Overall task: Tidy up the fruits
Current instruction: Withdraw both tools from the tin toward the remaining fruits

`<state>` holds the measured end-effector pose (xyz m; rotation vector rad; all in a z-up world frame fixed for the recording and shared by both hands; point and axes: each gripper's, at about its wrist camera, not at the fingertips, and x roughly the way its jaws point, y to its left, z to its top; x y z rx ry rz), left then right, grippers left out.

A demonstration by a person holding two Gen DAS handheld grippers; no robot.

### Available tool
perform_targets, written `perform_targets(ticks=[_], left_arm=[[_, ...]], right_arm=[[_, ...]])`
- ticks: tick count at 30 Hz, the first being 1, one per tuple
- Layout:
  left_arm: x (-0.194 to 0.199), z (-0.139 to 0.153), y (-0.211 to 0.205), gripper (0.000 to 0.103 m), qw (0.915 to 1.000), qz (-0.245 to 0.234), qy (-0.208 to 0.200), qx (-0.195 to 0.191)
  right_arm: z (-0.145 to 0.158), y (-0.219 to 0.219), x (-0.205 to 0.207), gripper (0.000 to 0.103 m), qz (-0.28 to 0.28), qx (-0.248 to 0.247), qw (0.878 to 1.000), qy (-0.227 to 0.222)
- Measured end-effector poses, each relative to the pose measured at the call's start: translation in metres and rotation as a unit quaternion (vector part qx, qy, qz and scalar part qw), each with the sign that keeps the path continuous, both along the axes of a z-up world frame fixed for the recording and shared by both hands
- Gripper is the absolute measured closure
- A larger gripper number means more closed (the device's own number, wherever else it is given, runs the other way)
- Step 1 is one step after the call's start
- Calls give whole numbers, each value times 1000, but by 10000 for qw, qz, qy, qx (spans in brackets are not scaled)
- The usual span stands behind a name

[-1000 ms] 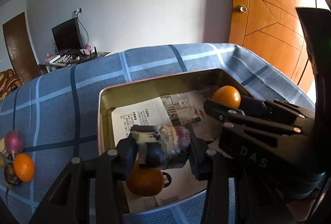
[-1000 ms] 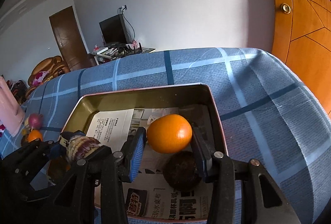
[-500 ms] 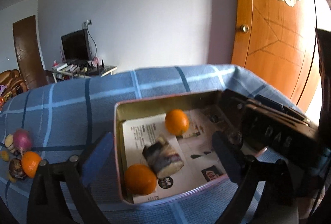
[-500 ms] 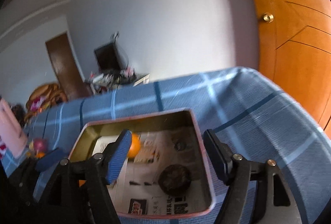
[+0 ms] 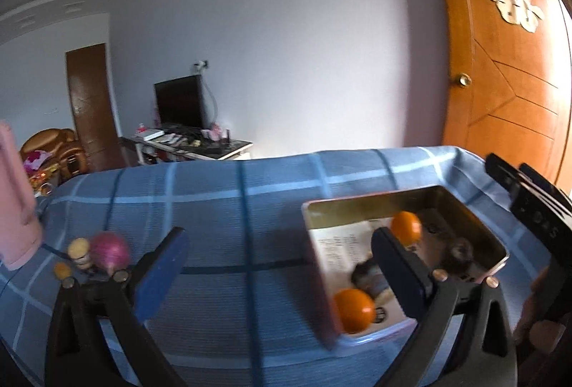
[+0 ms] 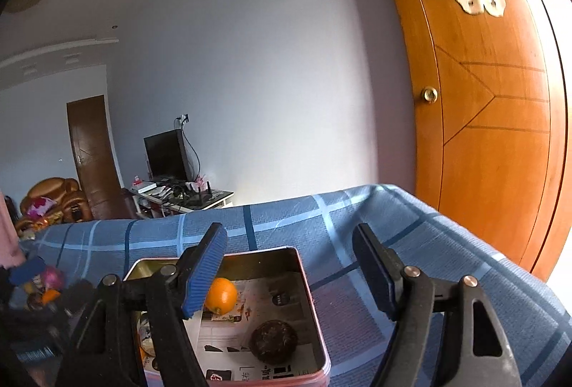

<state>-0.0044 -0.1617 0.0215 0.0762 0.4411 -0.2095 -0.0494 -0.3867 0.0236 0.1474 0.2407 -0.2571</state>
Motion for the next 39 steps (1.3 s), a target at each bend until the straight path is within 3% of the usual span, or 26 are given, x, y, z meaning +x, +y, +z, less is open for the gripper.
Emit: perform_targets(ticks=[7, 24, 39], left_arm=[[1, -11, 9, 0, 9998, 130, 40, 169], [-11, -12, 29, 0, 9999, -65, 142, 38], [-10, -16, 77, 0, 9995, 104, 278, -67]], right_arm=[[1, 8, -6, 29, -122, -116, 9998, 77], [-6, 17, -27, 29, -217, 235, 9993, 182], [-8, 61, -26, 29, -21, 326, 9990, 290]])
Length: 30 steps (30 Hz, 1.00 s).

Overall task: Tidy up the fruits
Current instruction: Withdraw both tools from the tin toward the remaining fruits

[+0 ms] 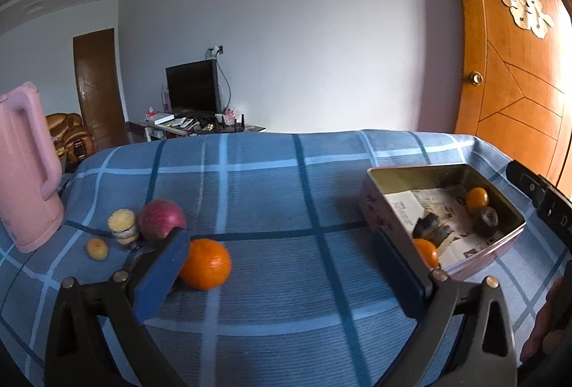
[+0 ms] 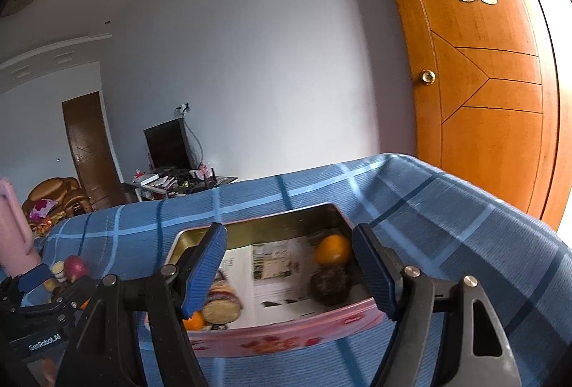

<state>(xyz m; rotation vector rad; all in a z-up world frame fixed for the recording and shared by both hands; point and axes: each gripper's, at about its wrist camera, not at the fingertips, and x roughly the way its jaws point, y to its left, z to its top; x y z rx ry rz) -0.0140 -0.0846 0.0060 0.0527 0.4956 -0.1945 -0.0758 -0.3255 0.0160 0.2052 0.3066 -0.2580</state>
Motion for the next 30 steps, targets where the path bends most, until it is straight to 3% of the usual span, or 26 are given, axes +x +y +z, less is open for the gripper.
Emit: perform_targets(ticks=[18, 30], left_arm=[[21, -4, 85, 0, 9987, 487, 75, 156], [47, -13, 173, 0, 9950, 835, 551, -67]], right_arm=[[-3, 93, 33, 29, 789, -6, 9967, 213], [-12, 167, 70, 29, 1470, 4, 9874, 594]])
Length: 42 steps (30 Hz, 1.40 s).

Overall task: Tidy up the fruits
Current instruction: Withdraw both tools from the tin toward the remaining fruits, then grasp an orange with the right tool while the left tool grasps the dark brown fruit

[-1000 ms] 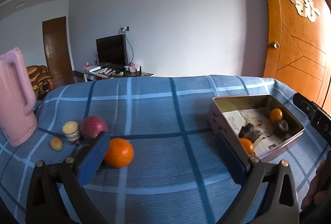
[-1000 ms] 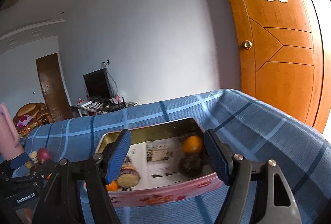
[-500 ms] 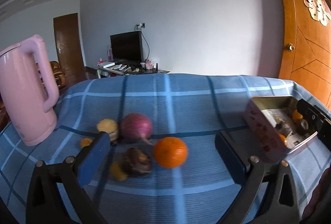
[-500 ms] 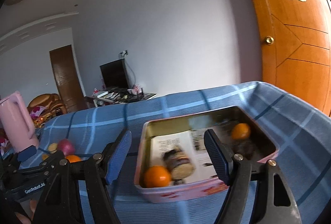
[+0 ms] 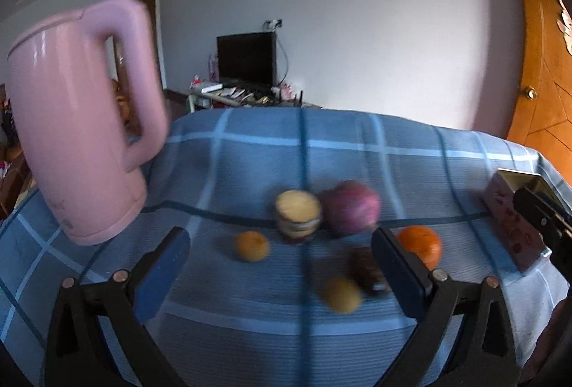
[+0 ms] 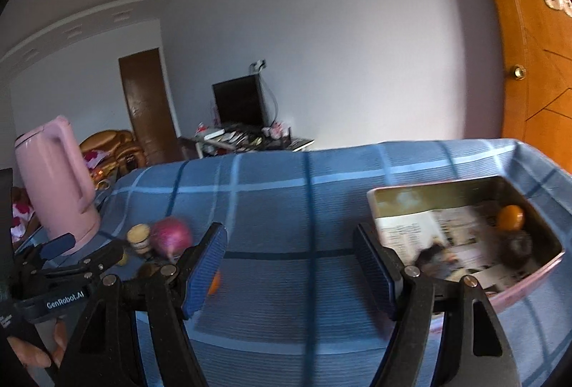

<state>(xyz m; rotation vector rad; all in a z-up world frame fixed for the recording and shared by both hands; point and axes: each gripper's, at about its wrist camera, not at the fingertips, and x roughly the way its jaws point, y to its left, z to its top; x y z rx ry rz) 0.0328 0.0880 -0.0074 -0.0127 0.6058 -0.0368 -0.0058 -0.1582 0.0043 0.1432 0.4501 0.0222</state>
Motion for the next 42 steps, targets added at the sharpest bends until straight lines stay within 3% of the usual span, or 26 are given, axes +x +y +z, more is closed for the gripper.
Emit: perform_targets(ticks=[5, 9, 17, 20, 26, 27, 28, 33, 36, 38, 42], left_arm=[[12, -4, 37, 0, 9991, 367, 220, -74], [15, -2, 54, 0, 9978, 549, 346, -117], [16, 6, 47, 1, 9987, 285, 351, 223], [17, 7, 47, 1, 9983, 296, 354, 352], [18, 11, 60, 1, 9982, 445, 295, 272], [16, 14, 65, 1, 9977, 566, 227, 287], [15, 17, 72, 1, 9970, 712, 144, 283], [12, 21, 93, 1, 9943, 1066, 9, 58], [11, 20, 86, 1, 9972, 735, -9, -155], [8, 20, 70, 5, 9995, 239, -64, -212], [0, 14, 20, 17, 9953, -931, -71, 271]], right_arm=[[-9, 27, 19, 29, 304, 35, 9987, 397], [-21, 51, 43, 29, 697, -24, 9923, 1019], [-51, 72, 76, 35, 1175, 219, 9726, 1994], [-55, 71, 82, 35, 1131, 418, 9708, 2075], [-54, 84, 83, 36, 1157, -121, 9695, 2158], [-54, 86, 82, 39, 1153, -236, 9690, 2171], [-54, 86, 81, 54, 1152, -281, 9692, 2158], [-52, 72, 74, 54, 1112, 17, 9709, 2119], [-45, 50, 63, 54, 1080, 522, 9758, 1826], [-41, 40, 55, 54, 1003, 598, 9792, 1662], [-31, 21, 32, 54, 881, 402, 9857, 1379]])
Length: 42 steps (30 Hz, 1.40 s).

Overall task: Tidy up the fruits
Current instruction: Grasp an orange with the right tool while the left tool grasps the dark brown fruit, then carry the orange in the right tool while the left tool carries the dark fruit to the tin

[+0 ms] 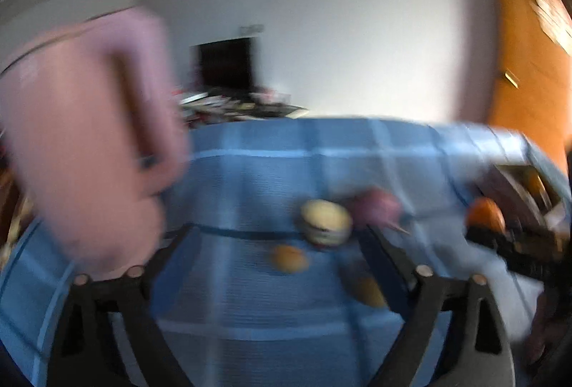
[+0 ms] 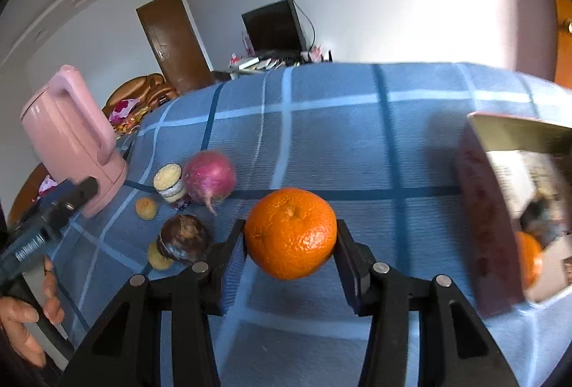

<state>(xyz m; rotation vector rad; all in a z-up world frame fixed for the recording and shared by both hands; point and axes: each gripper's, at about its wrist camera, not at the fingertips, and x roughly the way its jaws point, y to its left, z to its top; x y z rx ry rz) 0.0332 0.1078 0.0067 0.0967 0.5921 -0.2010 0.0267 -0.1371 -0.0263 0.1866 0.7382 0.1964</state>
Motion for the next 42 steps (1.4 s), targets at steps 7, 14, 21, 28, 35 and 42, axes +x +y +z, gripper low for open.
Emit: perform_targets(ticks=[7, 14, 21, 28, 35, 42], left_arm=[[0, -19, -67, 18, 9926, -1069, 378, 432], [33, -48, -88, 56, 9847, -885, 1306, 740], [30, -37, -67, 59, 9921, -649, 1055, 200], [-4, 0, -32, 59, 9964, 202, -141, -808], [-23, -1, -62, 59, 9960, 487, -242, -715], [-31, -6, -104, 59, 9972, 542, -238, -463]], right_arm=[[7, -16, -30, 54, 3, -237, 9994, -255], [3, -23, -28, 54, 102, -129, 9997, -166], [1, -18, -25, 54, 81, -68, 9998, -160], [19, -14, -41, 54, -104, -288, 9959, -856], [27, -14, -47, 54, -291, -530, 9909, -1201], [25, -19, -43, 54, -326, -714, 9898, -1192]])
